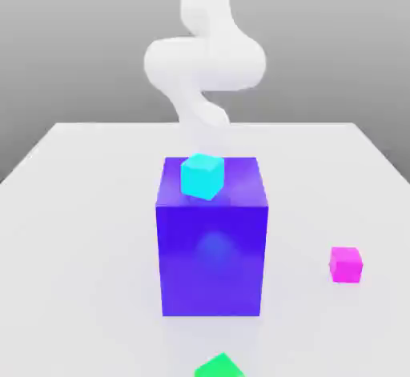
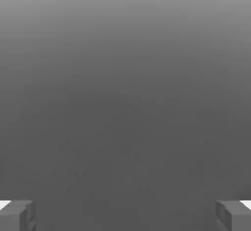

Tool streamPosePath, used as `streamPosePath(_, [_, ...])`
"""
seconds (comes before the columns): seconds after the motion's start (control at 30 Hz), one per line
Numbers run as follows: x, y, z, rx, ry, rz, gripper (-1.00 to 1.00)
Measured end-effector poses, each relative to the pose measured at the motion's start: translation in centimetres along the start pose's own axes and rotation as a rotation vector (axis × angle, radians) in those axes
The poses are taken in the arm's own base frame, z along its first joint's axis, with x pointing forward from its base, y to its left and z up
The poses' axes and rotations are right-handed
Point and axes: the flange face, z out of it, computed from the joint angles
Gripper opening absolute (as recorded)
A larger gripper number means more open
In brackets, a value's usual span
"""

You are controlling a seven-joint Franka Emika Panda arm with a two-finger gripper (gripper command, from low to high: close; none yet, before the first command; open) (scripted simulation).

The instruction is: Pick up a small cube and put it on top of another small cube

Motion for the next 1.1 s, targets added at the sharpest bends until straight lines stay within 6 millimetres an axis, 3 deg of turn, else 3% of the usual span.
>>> streamPosePath(0.17, [-8.7, -1.6, 11.9, -0.124, -0.122, 0.022, 0.00])
streamPosePath(0.37, [-21.1, 0.6, 22.0, -0.266, -0.255, 0.035, 0.00])
streamPosePath(0.53, [-32.0, 5.1, 27.0, -0.391, -0.363, 0.040, 0.00])
streamPosePath(0.6, [-36.9, 7.4, 27.7, -0.438, -0.411, 0.027, 0.00])
streamPosePath(0.7, [-42.4, 11.2, 28.4, -0.512, -0.469, 0.034, 0.00])
streamPosePath(1.03, [-46.3, 15.2, 33.1, -0.535, -0.485, 0.046, 0.00])
streamPosePath(1.07, [-46.5, 15.5, 33.4, -0.536, -0.483, 0.045, -1.00])
streamPosePath(1.1, [-46.5, 15.5, 33.4, -0.536, -0.483, 0.045, -1.00])
